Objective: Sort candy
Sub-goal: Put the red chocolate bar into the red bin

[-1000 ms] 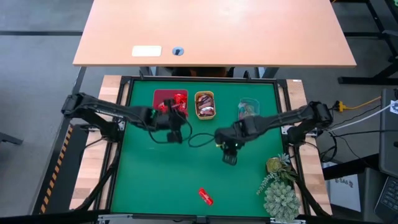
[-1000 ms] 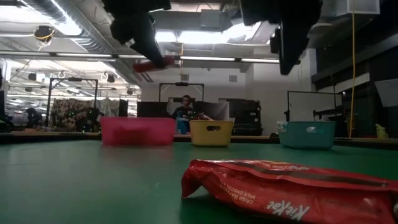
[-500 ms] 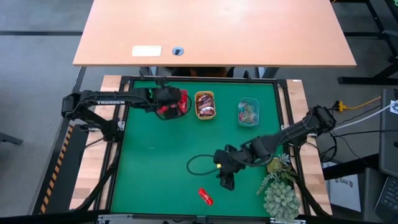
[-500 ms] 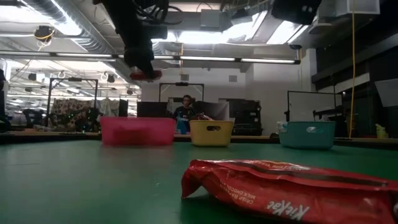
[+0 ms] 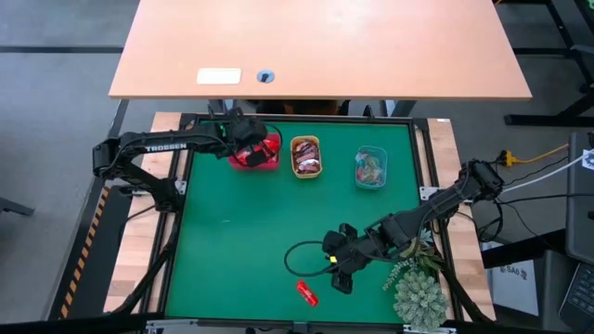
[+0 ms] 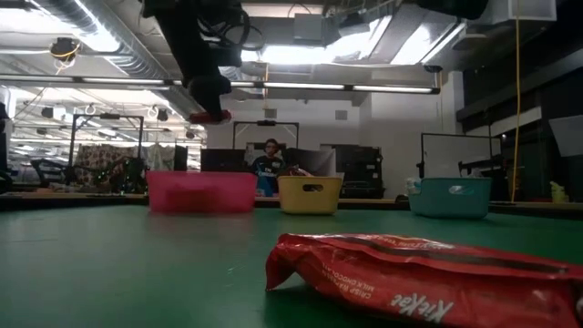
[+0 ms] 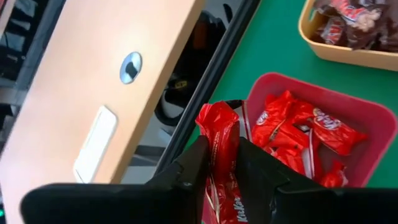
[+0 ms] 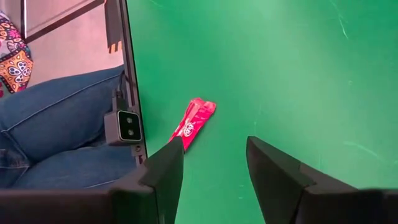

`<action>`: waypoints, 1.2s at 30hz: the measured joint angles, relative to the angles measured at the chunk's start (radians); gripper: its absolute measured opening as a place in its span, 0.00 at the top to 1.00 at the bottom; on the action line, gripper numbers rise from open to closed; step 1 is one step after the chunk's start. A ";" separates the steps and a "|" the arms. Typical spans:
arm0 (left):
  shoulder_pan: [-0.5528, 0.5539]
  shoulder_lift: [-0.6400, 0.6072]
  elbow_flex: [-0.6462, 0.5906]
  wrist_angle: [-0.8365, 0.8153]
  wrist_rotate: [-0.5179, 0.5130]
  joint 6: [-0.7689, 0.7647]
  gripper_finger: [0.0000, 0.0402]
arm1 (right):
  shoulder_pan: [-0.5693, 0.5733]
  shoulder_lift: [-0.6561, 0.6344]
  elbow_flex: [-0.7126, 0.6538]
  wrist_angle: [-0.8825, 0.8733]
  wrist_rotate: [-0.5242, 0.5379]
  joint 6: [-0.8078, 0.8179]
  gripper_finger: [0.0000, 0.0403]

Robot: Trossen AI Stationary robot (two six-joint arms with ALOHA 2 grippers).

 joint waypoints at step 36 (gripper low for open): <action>0.021 0.000 0.000 -0.025 0.328 -0.225 0.59 | 0.000 0.000 0.000 -0.021 -0.002 -0.004 0.57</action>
